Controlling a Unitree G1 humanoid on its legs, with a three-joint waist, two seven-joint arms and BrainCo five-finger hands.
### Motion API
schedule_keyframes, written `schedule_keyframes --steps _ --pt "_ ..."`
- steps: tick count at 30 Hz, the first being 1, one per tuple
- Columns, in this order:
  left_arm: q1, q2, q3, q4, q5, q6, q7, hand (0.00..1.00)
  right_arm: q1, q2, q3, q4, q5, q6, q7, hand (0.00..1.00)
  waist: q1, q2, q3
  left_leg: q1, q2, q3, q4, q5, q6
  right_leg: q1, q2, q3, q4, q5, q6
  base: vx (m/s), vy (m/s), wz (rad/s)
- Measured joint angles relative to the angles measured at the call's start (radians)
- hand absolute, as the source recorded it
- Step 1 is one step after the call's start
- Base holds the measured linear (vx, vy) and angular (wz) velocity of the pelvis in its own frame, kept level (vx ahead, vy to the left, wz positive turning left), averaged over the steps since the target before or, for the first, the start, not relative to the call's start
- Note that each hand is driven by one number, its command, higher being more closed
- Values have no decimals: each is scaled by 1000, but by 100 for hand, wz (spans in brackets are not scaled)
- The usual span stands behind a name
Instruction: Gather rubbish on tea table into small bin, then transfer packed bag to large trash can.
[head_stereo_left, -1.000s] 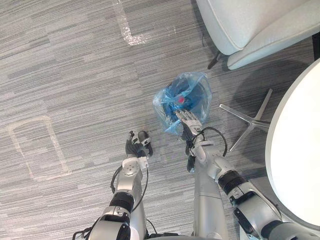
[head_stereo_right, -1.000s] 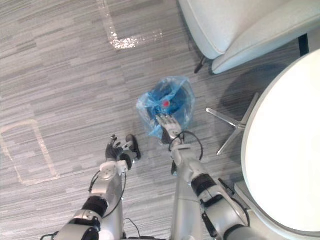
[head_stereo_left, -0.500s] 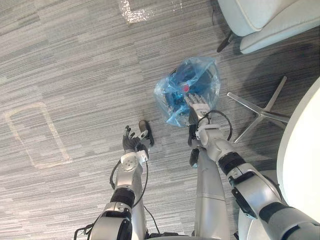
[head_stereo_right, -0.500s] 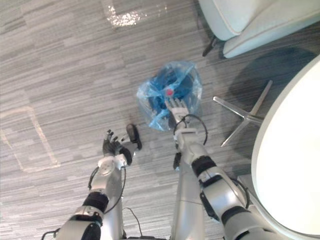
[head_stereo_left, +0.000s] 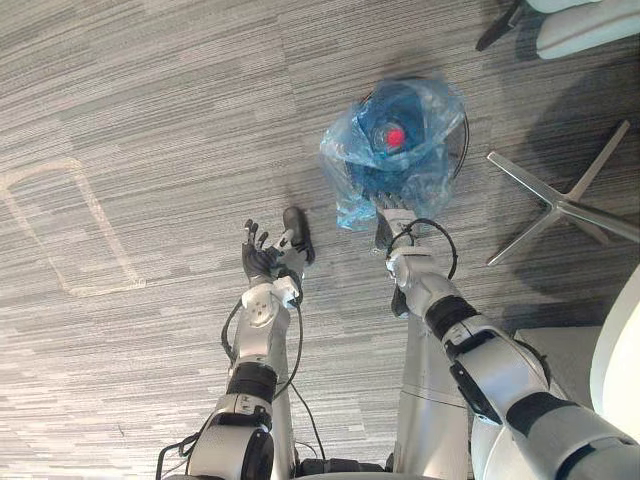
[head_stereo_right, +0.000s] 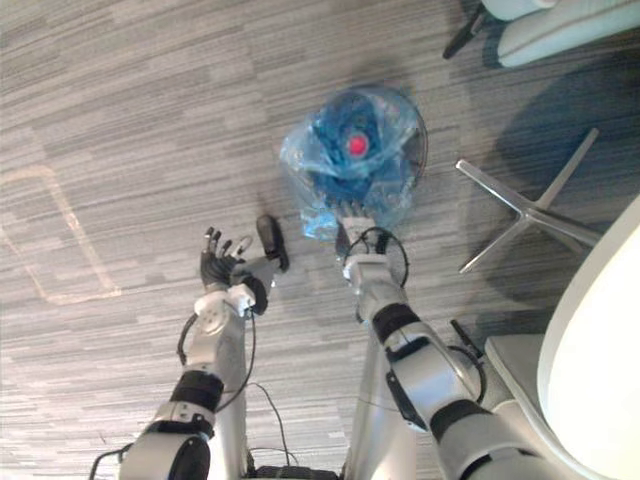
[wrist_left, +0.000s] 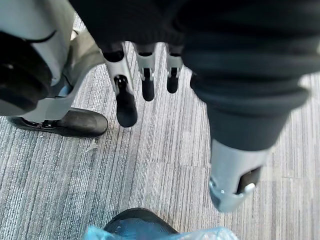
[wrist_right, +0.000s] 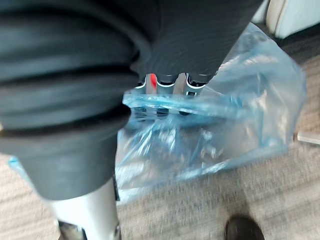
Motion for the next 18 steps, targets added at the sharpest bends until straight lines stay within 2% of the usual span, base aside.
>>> schedule_keyframes --steps 9,18 --pt "-29 -19 1 30 1 -5 16 0 3 11 -1 5 12 -1 2 100 9 0 0 7 -4 -3 -5 7 0 6 -2 -1 1 0 0 -6 -4 1" --pt "-29 -46 29 33 1 21 15 0 6 30 -10 -64 151 -11 -22 100 12 2 1 26 3 -6 -10 12 2 32 4 -8 -23 11 -2 -16 -4 -2"
